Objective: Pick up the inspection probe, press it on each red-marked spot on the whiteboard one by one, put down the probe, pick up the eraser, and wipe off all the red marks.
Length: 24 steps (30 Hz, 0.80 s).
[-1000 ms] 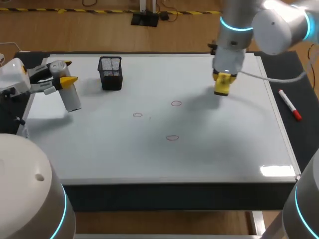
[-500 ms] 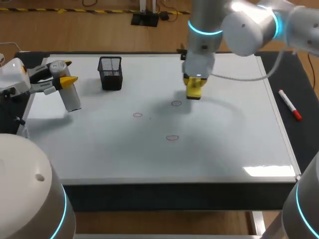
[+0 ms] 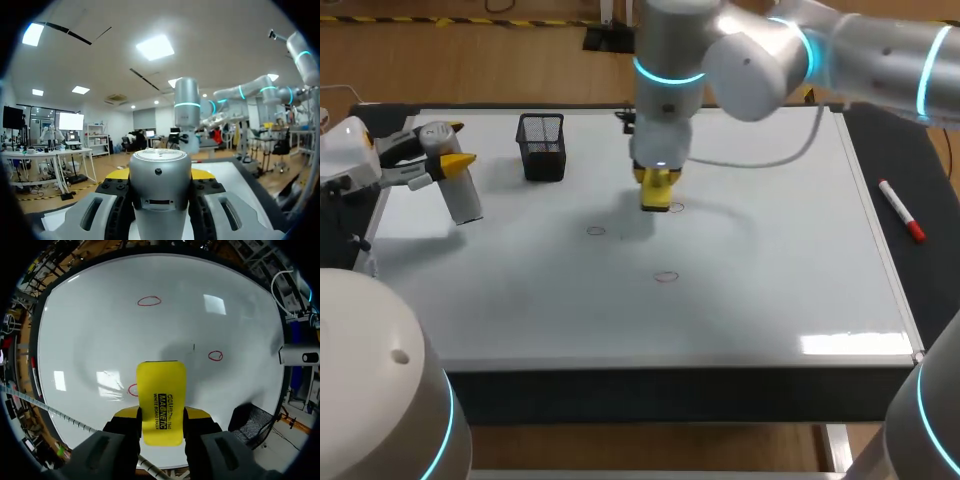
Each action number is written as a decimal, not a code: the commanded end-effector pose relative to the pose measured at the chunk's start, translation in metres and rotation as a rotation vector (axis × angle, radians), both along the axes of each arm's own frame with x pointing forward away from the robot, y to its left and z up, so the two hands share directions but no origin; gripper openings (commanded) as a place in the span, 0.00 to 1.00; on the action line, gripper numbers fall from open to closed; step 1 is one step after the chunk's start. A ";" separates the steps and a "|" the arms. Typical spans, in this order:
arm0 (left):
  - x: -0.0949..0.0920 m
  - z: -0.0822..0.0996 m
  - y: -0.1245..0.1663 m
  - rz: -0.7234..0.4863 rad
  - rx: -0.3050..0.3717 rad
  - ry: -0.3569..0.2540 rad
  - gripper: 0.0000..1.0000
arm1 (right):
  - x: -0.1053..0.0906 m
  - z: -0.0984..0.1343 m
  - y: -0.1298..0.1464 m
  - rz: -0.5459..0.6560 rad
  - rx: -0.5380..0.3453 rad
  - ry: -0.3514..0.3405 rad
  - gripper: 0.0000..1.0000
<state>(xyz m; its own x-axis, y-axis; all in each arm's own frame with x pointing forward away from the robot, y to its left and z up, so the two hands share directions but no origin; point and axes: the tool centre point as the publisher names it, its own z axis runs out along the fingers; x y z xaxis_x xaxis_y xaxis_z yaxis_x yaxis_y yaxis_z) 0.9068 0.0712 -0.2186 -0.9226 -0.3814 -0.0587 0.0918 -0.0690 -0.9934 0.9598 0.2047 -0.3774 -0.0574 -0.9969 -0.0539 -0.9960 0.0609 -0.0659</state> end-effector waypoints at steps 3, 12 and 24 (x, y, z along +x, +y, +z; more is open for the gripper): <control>0.000 0.001 0.001 -0.002 -0.001 -0.001 0.00 | -0.006 -0.005 0.036 -0.008 -0.101 0.002 0.00; 0.000 0.001 0.001 -0.002 -0.001 -0.001 0.00 | -0.021 -0.009 0.080 0.013 -0.110 -0.009 0.00; 0.000 0.001 0.001 -0.002 -0.001 -0.001 0.00 | -0.044 -0.012 0.116 0.057 -0.073 -0.032 0.00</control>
<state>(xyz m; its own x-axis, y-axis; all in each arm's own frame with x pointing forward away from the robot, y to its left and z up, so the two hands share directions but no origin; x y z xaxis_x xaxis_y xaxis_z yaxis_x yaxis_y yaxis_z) 0.9068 0.0712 -0.2186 -0.9226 -0.3813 -0.0587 0.0918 -0.0690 -0.9934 0.9186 0.3173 -0.3894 0.0047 -0.9996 -0.0292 -0.9958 -0.0021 -0.0913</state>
